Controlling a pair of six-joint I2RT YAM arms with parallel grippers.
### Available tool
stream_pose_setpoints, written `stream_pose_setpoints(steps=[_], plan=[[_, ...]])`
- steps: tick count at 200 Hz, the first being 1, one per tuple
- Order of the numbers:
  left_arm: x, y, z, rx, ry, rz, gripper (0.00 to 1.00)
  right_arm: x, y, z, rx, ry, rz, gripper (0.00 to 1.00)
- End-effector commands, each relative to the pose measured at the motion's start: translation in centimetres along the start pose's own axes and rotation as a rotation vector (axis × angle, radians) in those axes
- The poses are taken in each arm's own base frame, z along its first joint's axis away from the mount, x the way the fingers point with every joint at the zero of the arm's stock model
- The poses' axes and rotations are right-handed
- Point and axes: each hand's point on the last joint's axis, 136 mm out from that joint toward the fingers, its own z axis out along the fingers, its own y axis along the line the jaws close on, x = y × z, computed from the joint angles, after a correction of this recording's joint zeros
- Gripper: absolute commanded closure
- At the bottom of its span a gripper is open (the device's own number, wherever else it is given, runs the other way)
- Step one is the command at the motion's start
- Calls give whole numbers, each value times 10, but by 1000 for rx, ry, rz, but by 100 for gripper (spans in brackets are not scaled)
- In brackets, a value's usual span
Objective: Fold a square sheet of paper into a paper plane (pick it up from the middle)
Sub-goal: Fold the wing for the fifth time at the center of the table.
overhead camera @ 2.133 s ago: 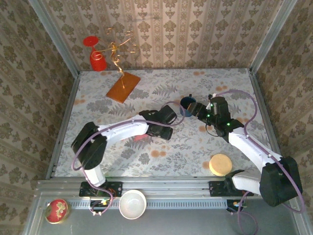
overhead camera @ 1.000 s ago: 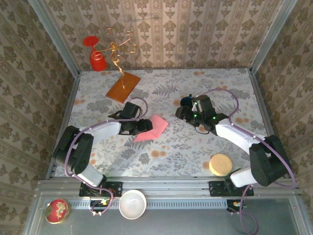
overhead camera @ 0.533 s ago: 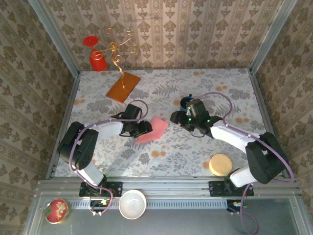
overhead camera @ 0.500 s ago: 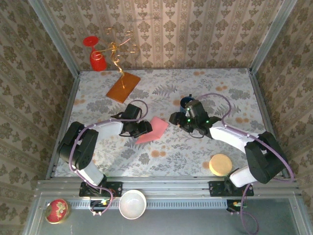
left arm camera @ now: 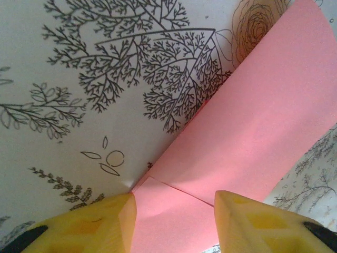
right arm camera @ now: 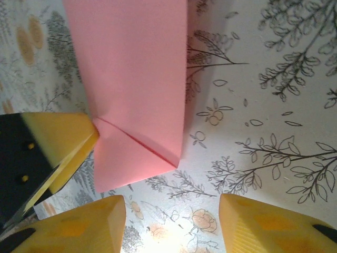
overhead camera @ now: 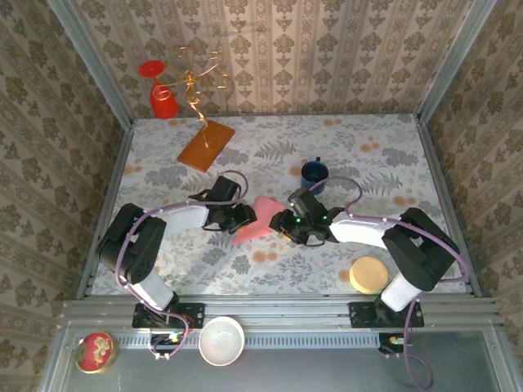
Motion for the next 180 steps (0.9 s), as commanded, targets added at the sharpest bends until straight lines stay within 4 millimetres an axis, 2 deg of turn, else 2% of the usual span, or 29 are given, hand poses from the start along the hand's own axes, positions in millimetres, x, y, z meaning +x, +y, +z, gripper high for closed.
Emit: stream_pose_setpoints(steps=[1, 35, 106, 180], plan=[[21, 20, 10, -55, 62, -82, 56, 0, 2, 6, 7, -6, 38, 50], [23, 23, 11, -47, 62, -118, 56, 3, 2, 14, 7, 19, 46, 57], [23, 30, 10, -31, 71, -150, 53, 7, 15, 31, -73, 69, 51, 61], [21, 31, 7, -24, 73, -157, 53, -7, 19, 39, -133, 34, 96, 67]])
